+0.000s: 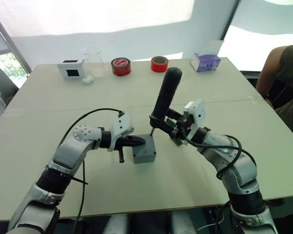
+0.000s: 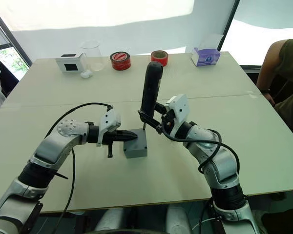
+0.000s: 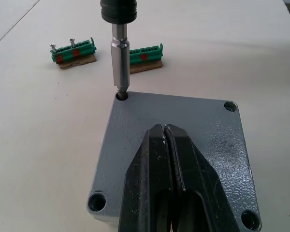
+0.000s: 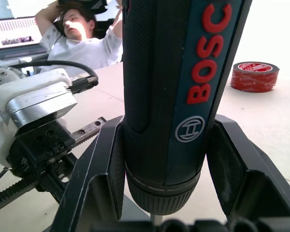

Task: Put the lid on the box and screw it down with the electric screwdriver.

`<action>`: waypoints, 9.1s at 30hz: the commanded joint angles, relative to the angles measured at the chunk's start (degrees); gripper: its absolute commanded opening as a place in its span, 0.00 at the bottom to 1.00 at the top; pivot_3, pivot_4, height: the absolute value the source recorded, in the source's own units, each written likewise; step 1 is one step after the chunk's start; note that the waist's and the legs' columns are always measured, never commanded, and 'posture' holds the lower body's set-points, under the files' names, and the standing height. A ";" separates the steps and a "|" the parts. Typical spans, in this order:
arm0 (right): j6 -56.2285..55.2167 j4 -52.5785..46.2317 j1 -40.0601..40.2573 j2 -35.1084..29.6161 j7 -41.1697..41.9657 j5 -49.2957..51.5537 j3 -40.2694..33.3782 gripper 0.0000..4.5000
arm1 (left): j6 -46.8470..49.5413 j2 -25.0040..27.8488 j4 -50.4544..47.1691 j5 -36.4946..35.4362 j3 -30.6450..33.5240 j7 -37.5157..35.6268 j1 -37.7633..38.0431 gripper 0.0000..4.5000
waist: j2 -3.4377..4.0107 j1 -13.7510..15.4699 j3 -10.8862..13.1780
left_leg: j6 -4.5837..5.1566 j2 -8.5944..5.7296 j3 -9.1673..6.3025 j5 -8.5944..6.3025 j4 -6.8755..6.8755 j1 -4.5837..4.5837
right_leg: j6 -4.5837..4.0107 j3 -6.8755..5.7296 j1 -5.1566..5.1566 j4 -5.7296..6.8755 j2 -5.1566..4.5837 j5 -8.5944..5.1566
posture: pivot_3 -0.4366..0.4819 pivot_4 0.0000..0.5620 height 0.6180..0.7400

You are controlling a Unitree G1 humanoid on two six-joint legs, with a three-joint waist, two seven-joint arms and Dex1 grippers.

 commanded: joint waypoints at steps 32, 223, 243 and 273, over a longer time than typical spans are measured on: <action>24.82 4.67 -16.86 -11.77 -2.00 24.38 -23.99 0.40 | 6.13 -4.12 -3.16 -7.82 5.22 2.98 2.98 0.00 | 0.31 1.12 0.28 | -0.09 -0.04 0.01 0.06 -0.37 -1.26 | -0.35 -0.08 -0.88 -0.65 -0.23 0.07 | 0.48 0.27 1.00; -2.39 37.19 -17.60 -8.63 10.21 -12.51 -3.37 0.30 | 13.88 6.52 -13.47 -15.55 14.97 9.09 7.76 0.00 | 0.32 0.15 1.86 | -0.48 -0.06 0.11 0.37 1.44 -2.19 | 0.23 -0.07 -1.72 1.15 0.29 0.30 | 0.48 0.27 1.00; -3.36 39.55 -19.15 -7.12 10.25 -13.64 -3.88 0.01 | 12.36 6.71 -12.50 -14.50 14.09 9.21 8.02 0.00 | 0.32 0.17 1.86 | -0.48 -0.06 0.11 0.37 1.44 -2.19 | 0.23 -0.07 -1.72 1.15 0.29 0.30 | 0.48 0.27 1.00; 8.24 -1.72 -2.46 -5.39 6.75 -3.50 -2.20 0.01 | 16.63 15.22 -17.27 -21.47 17.01 2.33 9.57 0.00 | 0.32 0.36 1.86 | -0.21 -0.06 0.09 0.21 1.44 -2.19 | 0.23 -0.06 -1.74 1.17 0.29 0.30 | 0.48 0.27 1.00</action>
